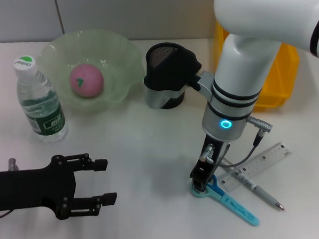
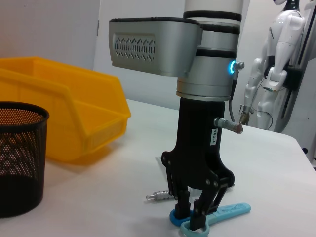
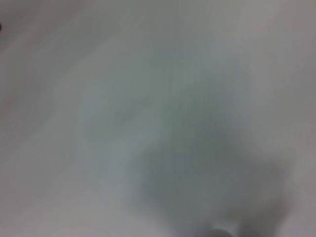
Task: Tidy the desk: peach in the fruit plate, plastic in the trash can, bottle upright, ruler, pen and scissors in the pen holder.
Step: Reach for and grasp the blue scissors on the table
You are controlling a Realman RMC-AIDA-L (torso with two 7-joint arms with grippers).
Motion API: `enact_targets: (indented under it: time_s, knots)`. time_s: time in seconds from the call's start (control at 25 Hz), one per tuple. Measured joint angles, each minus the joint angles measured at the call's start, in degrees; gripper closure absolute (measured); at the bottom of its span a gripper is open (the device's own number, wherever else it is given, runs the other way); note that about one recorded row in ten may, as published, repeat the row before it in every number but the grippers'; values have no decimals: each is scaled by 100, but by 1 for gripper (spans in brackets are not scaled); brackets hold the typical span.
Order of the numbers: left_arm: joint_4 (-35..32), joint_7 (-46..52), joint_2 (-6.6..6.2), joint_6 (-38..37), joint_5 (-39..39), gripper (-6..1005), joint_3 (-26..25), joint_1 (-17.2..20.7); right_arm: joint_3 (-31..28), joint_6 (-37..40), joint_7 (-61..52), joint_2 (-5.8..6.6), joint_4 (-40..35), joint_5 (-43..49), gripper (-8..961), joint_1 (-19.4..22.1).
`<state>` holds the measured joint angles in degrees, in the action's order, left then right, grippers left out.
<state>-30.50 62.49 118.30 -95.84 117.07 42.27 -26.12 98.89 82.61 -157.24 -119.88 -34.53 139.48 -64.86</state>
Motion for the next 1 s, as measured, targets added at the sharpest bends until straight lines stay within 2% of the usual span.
enact_targets:
  time_s: [1.0]
  knots:
    - [0,71,-9,-91,0,246,-18,34,87,0,17,0,-21,0,799,-2]
